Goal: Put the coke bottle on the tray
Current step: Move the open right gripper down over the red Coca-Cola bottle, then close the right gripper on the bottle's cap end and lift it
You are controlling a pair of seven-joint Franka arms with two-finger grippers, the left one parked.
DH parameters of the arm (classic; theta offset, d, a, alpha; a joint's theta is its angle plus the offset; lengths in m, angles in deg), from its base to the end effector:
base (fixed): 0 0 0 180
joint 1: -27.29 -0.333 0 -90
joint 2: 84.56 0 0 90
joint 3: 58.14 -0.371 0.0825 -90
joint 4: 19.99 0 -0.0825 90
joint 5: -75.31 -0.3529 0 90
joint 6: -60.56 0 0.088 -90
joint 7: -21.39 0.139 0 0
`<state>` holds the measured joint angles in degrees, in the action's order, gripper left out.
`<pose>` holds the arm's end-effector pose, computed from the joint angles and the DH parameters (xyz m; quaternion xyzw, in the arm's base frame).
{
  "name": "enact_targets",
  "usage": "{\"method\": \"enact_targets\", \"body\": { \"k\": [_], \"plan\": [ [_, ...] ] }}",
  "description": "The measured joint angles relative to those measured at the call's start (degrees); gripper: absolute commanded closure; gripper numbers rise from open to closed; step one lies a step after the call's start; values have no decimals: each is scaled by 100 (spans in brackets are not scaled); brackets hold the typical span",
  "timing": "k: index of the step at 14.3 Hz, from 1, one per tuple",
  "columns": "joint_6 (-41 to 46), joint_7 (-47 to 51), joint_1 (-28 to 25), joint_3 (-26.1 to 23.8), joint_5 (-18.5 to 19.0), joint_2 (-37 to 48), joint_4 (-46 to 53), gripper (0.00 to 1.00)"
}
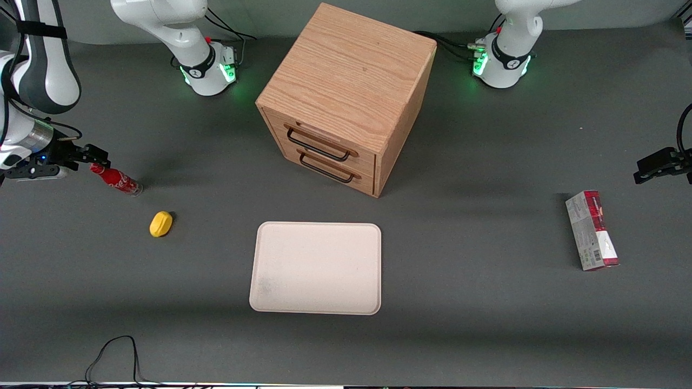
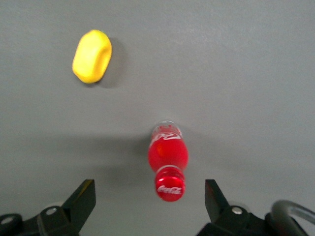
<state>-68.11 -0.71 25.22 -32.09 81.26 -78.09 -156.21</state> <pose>0.4085 -0.1904 0.4028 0.9996 0.0183 -0.0191 0.0085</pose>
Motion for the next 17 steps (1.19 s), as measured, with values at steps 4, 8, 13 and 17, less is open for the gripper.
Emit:
{"method": "enact_targets", "body": {
  "k": [4,8,13,17],
  "plan": [
    [-263,-312,12,294,3,-92,-142,4],
    [-594,-314,-3,287,4,-156,-359,5],
    [-640,-317,-5,285,4,-212,-388,43],
    [-645,-317,-8,285,4,-219,-388,100]
  ]
}}
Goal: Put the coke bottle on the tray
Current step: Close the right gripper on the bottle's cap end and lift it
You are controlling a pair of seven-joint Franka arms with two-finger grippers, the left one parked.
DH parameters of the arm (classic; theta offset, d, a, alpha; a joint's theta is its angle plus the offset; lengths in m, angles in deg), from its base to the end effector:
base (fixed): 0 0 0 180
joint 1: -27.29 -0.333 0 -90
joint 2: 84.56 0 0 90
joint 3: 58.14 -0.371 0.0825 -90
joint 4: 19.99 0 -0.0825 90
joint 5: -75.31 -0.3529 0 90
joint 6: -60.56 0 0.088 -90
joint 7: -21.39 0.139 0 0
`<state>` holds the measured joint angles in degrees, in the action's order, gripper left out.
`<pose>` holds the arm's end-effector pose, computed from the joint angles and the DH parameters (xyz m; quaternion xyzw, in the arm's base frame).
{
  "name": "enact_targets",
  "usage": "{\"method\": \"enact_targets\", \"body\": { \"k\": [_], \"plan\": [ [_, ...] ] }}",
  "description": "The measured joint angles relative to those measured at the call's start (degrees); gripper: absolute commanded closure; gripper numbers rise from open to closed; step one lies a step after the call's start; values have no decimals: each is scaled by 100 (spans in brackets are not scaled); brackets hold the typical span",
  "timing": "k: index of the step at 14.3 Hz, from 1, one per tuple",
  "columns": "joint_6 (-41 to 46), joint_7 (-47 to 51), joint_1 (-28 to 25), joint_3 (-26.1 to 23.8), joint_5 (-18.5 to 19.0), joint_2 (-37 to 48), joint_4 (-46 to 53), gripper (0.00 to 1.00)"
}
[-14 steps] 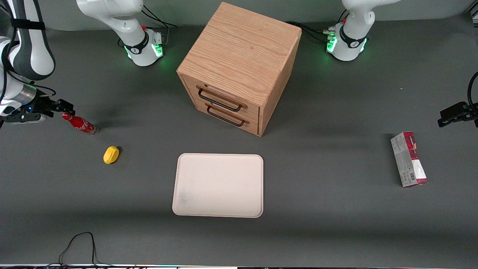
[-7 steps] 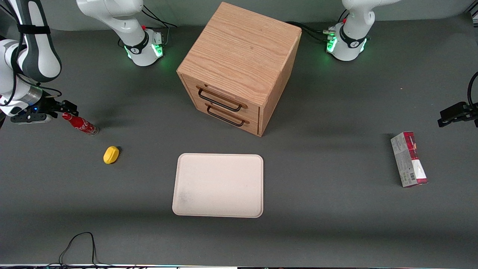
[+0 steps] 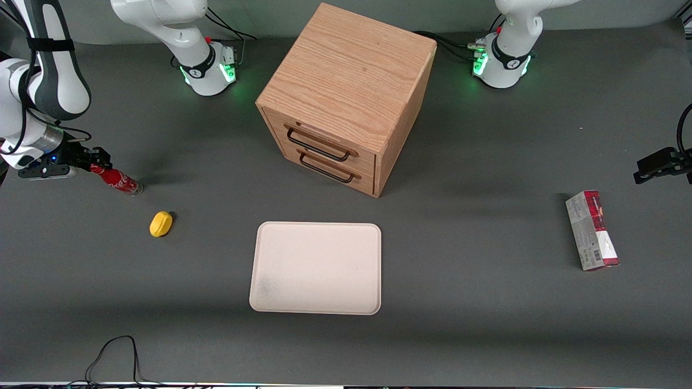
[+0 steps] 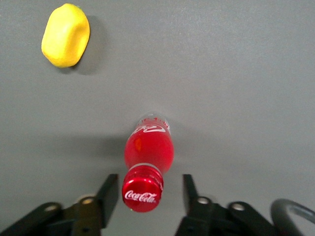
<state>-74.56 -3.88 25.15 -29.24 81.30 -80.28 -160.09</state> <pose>0.3966 -0.2051 0.3693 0.9995 0.0252 -0.0171 0.0122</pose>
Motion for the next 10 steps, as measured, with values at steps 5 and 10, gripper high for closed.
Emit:
{"method": "enact_targets", "body": {
  "k": [5,10],
  "plan": [
    [-5,0,-8,-3,2,-1,1,100],
    [282,0,-16,-97,2,63,169,100]
  ]
}}
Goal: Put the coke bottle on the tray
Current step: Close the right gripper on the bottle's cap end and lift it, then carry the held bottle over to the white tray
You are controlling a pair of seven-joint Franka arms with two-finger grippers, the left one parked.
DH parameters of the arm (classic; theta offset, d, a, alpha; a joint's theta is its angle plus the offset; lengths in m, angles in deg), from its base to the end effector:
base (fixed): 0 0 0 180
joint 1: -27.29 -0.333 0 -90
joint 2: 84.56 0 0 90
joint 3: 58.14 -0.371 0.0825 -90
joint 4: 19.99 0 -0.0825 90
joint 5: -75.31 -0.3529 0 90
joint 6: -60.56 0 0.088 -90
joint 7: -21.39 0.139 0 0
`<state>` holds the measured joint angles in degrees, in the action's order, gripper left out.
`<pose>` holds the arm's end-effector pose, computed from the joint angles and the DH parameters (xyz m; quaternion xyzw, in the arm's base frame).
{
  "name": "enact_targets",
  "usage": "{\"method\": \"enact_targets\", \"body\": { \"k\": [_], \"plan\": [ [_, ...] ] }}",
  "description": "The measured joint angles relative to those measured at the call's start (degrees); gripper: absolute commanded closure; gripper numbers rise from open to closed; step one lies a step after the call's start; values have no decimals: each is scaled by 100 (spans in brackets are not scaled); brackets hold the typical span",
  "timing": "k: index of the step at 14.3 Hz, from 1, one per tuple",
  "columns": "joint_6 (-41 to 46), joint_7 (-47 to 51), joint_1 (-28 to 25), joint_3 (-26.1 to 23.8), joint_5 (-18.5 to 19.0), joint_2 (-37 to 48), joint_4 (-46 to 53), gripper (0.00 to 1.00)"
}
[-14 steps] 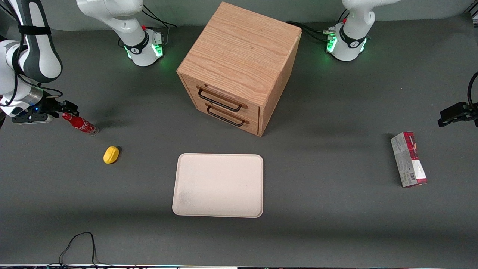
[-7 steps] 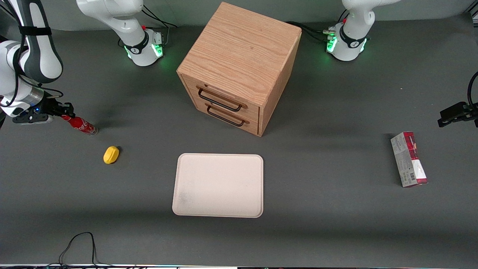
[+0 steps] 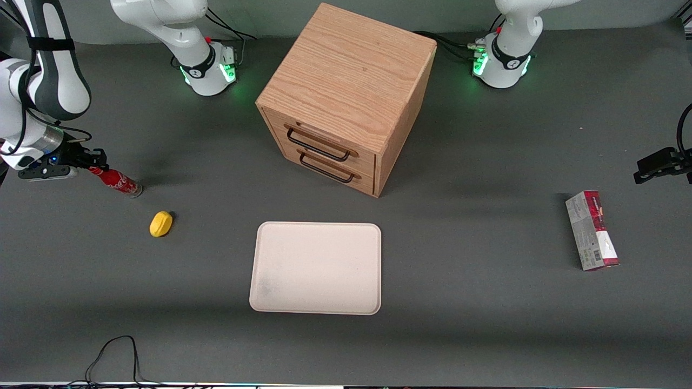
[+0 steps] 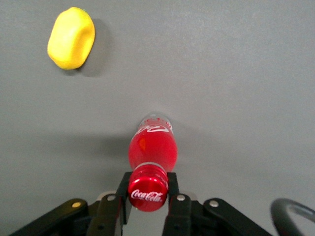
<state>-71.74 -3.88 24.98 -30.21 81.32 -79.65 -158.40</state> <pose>0.4023 -0.1994 0.3813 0.9992 0.0339 -0.0211 0.0101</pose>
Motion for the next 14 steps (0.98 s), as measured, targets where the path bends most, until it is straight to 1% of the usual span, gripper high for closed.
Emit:
{"method": "enact_targets", "body": {
  "k": [1,3,6,9,11,14],
  "plan": [
    [331,0,-1,-71,0,65,199,100],
    [1299,19,-5,-268,1,215,876,100],
    [2992,59,-8,-601,1,303,2412,100],
    [4365,100,-17,-872,0,125,3990,100],
    [4869,140,-37,-943,-44,-171,4748,100],
    [4996,622,-134,-1002,-296,-639,5255,100]
  ]
}}
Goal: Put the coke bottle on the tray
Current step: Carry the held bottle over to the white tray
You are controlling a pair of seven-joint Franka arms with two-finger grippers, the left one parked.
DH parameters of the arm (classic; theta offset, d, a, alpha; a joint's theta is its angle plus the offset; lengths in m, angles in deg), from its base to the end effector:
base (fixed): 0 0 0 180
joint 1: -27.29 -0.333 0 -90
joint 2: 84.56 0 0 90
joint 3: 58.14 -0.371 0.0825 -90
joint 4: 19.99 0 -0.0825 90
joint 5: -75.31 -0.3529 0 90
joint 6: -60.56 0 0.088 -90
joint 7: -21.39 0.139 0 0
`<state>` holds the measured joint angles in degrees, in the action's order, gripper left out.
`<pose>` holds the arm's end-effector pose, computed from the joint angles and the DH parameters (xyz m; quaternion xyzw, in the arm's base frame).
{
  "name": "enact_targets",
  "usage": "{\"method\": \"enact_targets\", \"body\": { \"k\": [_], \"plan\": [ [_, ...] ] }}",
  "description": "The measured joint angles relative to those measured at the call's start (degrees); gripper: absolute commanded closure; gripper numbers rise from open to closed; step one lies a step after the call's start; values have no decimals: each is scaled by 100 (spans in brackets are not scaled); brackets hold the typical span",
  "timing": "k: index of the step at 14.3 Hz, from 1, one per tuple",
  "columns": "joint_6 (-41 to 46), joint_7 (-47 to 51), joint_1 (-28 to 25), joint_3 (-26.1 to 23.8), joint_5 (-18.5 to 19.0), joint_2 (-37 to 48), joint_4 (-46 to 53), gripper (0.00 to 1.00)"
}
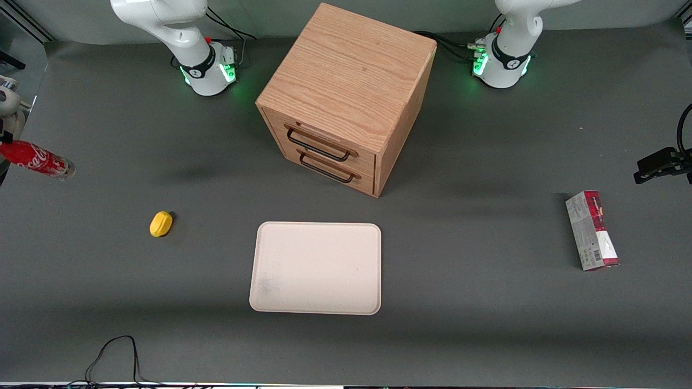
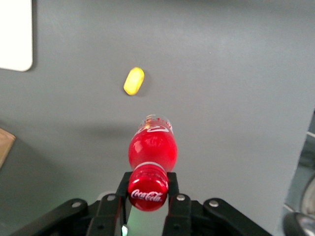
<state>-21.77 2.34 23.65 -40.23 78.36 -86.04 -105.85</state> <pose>0.4986 -0.1323 0.6553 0.9978 0.0391 -0.0500 0.0168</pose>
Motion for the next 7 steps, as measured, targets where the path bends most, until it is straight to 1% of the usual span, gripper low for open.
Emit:
{"method": "enact_targets", "body": {
  "k": [2,5,7],
  "plan": [
    [149,600,-154,-270,-143,-460,427,100],
    [405,2028,-293,-962,-472,-1445,1432,100],
    [396,2999,-310,-1529,-513,-2124,2089,100]
  ]
}}
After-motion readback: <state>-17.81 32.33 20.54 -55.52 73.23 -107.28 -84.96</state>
